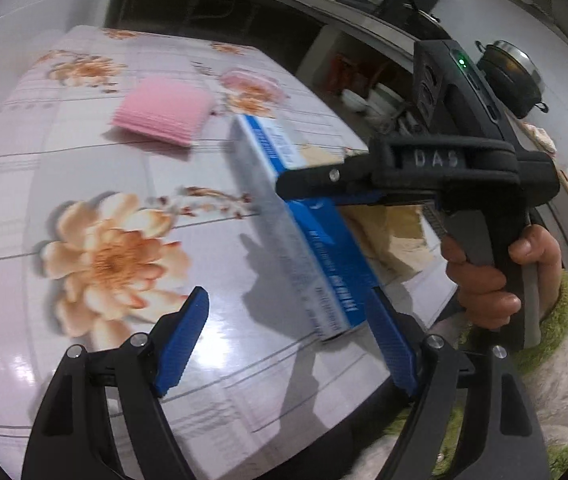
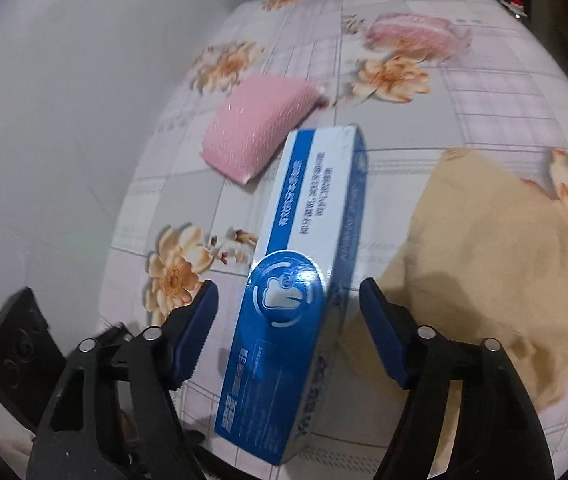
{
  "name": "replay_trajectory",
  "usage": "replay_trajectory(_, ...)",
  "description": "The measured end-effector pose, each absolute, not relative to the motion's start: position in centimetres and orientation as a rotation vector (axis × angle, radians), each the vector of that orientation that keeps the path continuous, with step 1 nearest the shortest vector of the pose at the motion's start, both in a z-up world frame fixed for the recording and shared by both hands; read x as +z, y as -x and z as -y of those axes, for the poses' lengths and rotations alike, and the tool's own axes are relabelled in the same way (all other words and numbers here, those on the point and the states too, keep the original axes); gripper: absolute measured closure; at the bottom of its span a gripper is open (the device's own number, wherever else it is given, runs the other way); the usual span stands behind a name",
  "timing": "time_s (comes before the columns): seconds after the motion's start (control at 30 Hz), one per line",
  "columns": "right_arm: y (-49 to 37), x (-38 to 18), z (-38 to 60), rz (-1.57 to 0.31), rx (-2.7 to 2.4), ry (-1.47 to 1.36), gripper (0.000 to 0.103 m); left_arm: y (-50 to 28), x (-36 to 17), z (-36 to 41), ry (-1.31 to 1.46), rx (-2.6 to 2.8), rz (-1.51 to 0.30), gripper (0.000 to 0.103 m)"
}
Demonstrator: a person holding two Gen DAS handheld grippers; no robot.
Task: Collect trash
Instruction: 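Grasp the blue box with the right tool from the left tool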
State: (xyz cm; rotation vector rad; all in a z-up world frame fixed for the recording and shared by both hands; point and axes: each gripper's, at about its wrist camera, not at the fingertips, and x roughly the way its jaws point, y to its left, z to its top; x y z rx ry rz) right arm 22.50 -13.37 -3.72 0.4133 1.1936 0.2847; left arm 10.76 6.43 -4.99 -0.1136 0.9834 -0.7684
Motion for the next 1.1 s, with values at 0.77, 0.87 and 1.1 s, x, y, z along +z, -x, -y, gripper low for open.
replay_trajectory(0.77,-12.8,3.4,25.9,-0.823,0.305,-0.704,0.053,-10.4,-1.2,-2.6,0.079,-0.848,-0.837,0.022)
replay_trajectory(0.87,-10.5,3.4,28.8,-0.789,0.189,-0.704,0.053,-10.2,-0.3,0.8,0.024,-0.935,-0.765,0.021)
replay_trajectory(1.1,-8.2,-1.1,32.3,-0.871,0.022,-0.742,0.053,-11.1,-1.6,9.3,-0.142,-1.058,-0.766,0.019)
